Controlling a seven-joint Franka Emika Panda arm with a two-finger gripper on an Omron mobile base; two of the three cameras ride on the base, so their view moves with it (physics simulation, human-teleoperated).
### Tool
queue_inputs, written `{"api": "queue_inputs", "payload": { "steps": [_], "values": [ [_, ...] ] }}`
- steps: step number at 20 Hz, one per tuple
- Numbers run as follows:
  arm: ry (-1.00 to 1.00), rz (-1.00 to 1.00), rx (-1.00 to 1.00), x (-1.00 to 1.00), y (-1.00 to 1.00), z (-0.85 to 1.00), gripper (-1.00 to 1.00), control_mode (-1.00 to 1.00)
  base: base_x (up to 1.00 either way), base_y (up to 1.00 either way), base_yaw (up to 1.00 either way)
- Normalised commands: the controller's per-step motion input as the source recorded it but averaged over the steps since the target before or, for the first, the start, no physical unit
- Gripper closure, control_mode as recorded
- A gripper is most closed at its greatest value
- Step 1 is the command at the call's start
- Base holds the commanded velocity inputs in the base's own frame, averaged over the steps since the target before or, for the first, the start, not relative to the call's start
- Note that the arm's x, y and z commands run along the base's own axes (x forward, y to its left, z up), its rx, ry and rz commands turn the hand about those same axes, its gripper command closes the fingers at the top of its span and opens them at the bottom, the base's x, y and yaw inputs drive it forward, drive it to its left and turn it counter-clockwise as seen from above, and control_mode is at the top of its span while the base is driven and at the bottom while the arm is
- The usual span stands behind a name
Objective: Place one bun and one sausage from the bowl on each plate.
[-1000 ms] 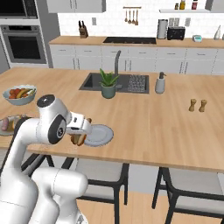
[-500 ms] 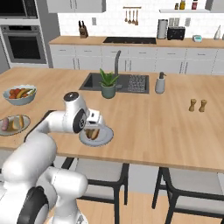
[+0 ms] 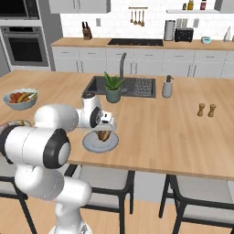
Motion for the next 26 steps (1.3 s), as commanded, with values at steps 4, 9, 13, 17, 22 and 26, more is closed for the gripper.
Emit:
{"api": "queue_inputs", "payload": {
  "steps": [4,9,13,17,22,26],
  "values": [
    [0.01,0.0,0.0,0.32,-0.19,-0.42,1.0,-1.0,0.0,0.0,0.0],
    [0.0,0.0,0.0,-0.25,-0.15,-0.42,1.0,-1.0,0.0,0.0,0.0],
    [-0.03,0.0,0.0,-0.48,-0.03,-0.16,1.0,-1.0,0.0,0.0,0.0],
    [0.0,0.0,0.0,0.03,0.0,-0.03,1.0,-1.0,0.0,0.0,0.0],
    [0.0,0.0,0.0,0.47,0.0,0.0,1.0,-1.0,0.0,0.0,0.0],
    [0.01,0.0,0.0,0.26,0.0,-0.02,1.0,-1.0,0.0,0.0,0.0]
  ]
}}
